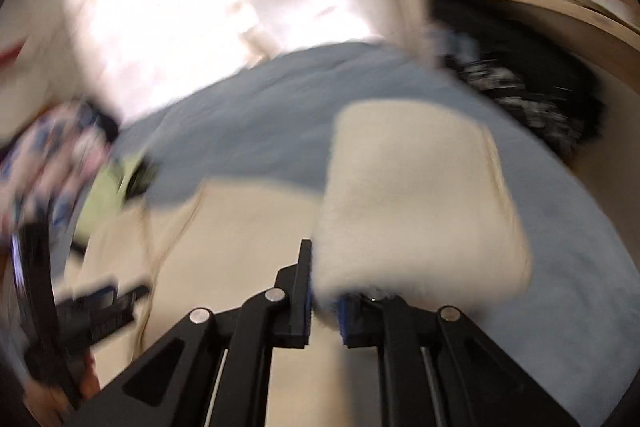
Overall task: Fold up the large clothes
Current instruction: 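Carry the held sleeve across the cardigan body with the right gripper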
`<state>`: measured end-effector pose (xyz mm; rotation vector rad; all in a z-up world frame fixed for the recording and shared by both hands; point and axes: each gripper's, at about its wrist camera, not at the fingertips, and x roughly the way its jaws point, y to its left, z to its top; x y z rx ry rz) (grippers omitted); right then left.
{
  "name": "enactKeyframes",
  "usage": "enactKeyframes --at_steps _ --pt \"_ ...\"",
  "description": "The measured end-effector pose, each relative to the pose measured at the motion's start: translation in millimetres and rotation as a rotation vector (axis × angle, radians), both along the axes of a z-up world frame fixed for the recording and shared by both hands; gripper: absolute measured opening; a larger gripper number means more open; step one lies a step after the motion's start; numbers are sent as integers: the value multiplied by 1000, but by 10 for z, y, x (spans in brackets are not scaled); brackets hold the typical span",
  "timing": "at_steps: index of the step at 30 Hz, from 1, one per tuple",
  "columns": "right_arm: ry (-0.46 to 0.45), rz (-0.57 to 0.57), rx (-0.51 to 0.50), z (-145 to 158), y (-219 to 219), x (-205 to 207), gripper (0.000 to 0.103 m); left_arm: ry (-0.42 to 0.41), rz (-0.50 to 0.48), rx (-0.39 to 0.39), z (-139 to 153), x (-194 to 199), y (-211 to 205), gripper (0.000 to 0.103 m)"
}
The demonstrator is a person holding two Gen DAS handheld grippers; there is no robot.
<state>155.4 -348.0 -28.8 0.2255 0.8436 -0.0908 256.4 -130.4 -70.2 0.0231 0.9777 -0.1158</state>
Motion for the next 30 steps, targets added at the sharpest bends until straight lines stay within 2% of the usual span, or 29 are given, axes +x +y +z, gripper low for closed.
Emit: enactKeyframes --at_steps 4,6,8,12,16,19,24,27,28,29,30 --pt "163 110 46 -479 352 7 28 46 -40 -34 -138 -28 157 64" --pt "195 120 67 -579 384 -52 43 71 -61 -67 -189 -40 165 64" --pt "194 121 94 -599 323 -172 47 105 -88 -130 -245 -37 169 64" --pt "170 86 111 -517 290 -473 48 165 -138 -268 -325 5 92 64" --pt "153 49 121 -486 228 -692 48 207 -144 -335 -445 83 47 64" --pt "151 41 136 -502 265 -719 48 270 -129 -377 -631 187 3 64" --pt "172 48 136 -605 323 -756 48 297 -145 -399 -770 312 -146 64" --pt "188 51 145 -683 312 -767 48 323 -173 -372 -798 370 -332 62" --pt "191 50 147 -699 305 -767 48 327 -182 -358 -799 385 -397 41" --pt "193 47 147 -707 301 -764 48 336 -191 -344 -806 406 -457 24" --pt "196 40 144 -711 283 -766 48 353 -198 -328 -803 427 -524 15"
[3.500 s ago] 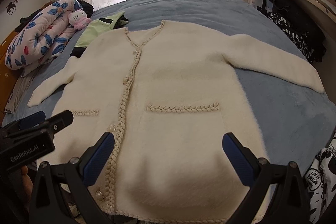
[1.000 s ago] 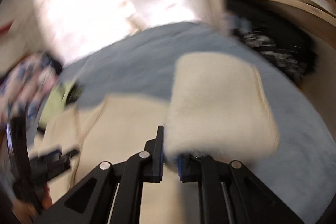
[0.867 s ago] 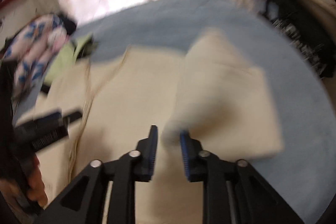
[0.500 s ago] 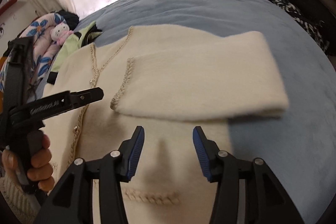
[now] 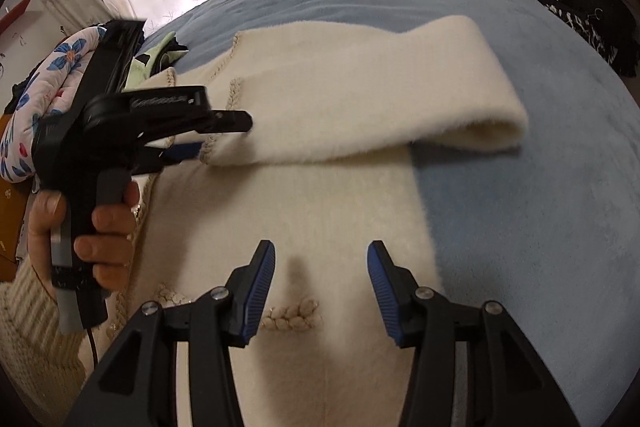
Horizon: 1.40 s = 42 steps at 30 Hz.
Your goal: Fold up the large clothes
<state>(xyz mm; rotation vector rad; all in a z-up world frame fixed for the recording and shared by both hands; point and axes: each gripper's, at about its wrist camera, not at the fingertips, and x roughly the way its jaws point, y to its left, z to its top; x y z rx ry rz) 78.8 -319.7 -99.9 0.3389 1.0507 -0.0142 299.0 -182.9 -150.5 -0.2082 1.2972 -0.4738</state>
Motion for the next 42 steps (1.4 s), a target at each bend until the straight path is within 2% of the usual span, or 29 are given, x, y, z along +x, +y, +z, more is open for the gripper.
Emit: enactKeyframes --at_steps 1,4,8,10,12,15,17,19,22,25,28,29,31,32,33,34,35,37,42 --pt "0 -5 -1 -1 -13 -1 48 1 -2 10 16 10 -39 14" --pt "-2 -19 3 5 -60 -13 48 -94 2 67 333 24 -157 14" --pt "0 -45 8 1 -143 -35 48 -245 36 22 974 45 -92 13" --pt "1 -52 10 -6 -171 -38 48 -331 74 -3 1340 61 49 13" --pt "1 -54 12 -9 -176 -30 48 -387 113 -14 1577 63 243 14" --pt "2 -53 13 -18 -180 -4 48 -448 169 29 1720 32 580 14" --pt "4 -50 11 -19 -181 7 48 -448 206 70 1636 14 842 14" --pt "6 -46 7 -38 -159 -18 48 -409 241 112 1447 29 1109 14" --pt "12 -39 5 -52 -140 -34 48 -294 276 185 946 35 1582 14" --pt "22 -34 -4 -46 -121 -11 48 -161 287 220 457 32 1877 15" --pt "27 -31 -2 -10 -128 25 48 -71 319 150 260 42 2071 22" --pt "24 -30 1 15 -143 41 48 -66 338 105 273 54 2144 23" --pt "13 -32 5 70 -144 82 49 -97 353 71 362 77 2194 36" --pt "0 -33 10 110 -165 118 54 -124 352 65 435 109 2191 42" --pt "-21 -31 20 164 -203 179 62 -144 352 67 489 143 2204 54" --pt "-33 -34 24 193 -206 213 67 -167 354 75 528 184 2208 63" --pt "-48 -40 23 234 -237 273 72 -187 356 86 553 230 2198 64" --pt "-70 -54 7 315 -345 467 73 -196 346 101 540 366 2185 65" --pt "-50 -93 49 259 -733 1057 73 -139 279 159 284 672 1977 65"
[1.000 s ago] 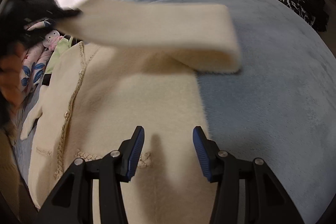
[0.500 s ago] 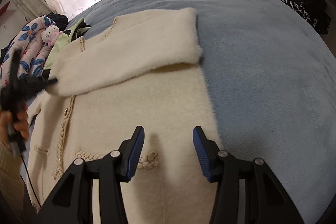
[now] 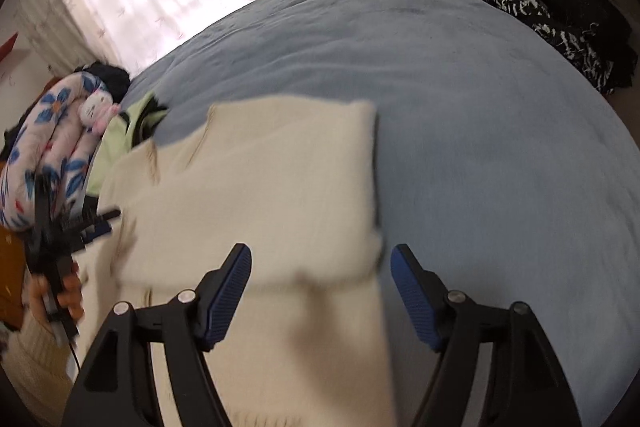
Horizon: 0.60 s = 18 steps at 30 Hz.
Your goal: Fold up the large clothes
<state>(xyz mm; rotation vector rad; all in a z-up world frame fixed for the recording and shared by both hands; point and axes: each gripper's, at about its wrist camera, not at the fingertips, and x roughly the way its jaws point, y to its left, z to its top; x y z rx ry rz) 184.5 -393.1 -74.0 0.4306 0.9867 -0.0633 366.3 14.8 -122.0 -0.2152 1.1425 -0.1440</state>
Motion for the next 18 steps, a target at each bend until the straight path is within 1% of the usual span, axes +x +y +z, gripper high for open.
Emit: enactKeyframes --at_steps 2,3,4,5,6,8,9,11,12,14,16,17,18 --pt "24 -18 22 -95 -152 199 73 21 -15 16 -123 117 -67 64" --pt "40 -29 37 -166 -257 327 73 28 -22 12 -164 139 -92 56" --pt "55 -33 64 -242 -355 445 73 27 -30 7 -191 164 -118 31" --pt "61 -38 89 -294 -405 494 73 23 -40 10 -195 183 -153 21" --pt "69 -46 128 -370 -474 572 73 12 -41 16 -170 201 -177 15" --pt "76 -44 185 -481 -539 701 73 -34 -32 0 -78 209 -178 13" --pt "77 -36 196 -517 -539 758 73 -60 -26 -8 -13 199 -156 13" --pt "80 -29 187 -575 -509 860 73 -126 -9 -56 169 198 -109 13" --pt "79 -27 185 -596 -481 897 73 -146 0 -61 217 197 -99 13" --pt "84 -18 180 -641 -416 987 72 -144 2 -49 213 256 -107 13" --pt "94 9 135 -670 -287 1097 61 -112 0 -19 120 290 -135 13" --pt "99 25 115 -676 -230 1133 38 -100 0 -7 73 303 -148 13" --pt "105 35 58 -648 -163 1171 21 -100 2 -7 58 306 -147 13"
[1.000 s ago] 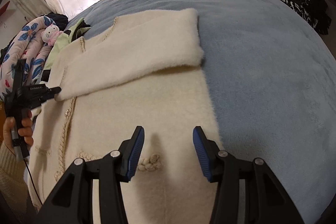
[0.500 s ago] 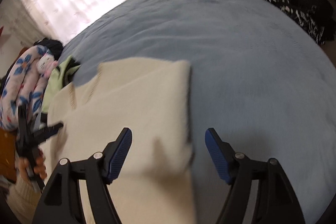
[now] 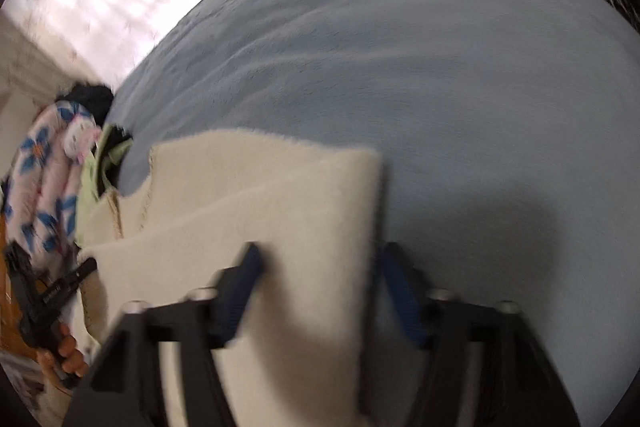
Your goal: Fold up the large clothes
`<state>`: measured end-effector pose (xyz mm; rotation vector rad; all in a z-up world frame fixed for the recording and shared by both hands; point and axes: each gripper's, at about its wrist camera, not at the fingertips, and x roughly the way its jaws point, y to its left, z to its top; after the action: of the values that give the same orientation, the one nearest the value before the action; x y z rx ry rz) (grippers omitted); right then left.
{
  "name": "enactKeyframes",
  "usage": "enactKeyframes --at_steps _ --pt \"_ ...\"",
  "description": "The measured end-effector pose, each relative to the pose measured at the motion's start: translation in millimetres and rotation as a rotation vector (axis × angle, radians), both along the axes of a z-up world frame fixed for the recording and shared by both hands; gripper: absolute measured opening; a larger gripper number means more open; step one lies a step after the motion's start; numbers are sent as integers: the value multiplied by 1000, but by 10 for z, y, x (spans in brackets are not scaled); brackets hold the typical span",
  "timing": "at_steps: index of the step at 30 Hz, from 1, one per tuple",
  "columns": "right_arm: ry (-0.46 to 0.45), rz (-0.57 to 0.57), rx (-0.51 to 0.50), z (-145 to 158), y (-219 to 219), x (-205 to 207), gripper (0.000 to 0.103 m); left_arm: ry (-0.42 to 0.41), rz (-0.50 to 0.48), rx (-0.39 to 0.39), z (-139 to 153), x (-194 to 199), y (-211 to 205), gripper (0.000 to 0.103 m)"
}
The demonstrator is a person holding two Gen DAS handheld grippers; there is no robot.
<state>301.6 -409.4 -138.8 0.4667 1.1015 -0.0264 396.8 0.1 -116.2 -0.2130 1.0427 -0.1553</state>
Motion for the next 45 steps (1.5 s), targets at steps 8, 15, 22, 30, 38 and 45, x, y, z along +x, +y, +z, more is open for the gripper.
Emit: enactKeyframes --at_steps 8,15,22,30,38,45 --pt "15 -28 -195 -33 133 100 21 8 13 53 -221 3 -87 19" --pt "-24 -19 -52 368 -39 -386 56 54 -21 20 50 -246 107 43" --pt "8 40 -15 239 96 -906 59 88 -43 18 -85 -633 209 59" --pt "-3 2 -38 132 250 -1032 27 88 29 -6 -165 -695 117 19" --pt "43 -35 -155 126 313 -1040 44 94 38 34 -160 -875 80 22" --pt "-125 -21 -326 681 702 -1179 47 -59 6 31 278 -1072 -45 26"
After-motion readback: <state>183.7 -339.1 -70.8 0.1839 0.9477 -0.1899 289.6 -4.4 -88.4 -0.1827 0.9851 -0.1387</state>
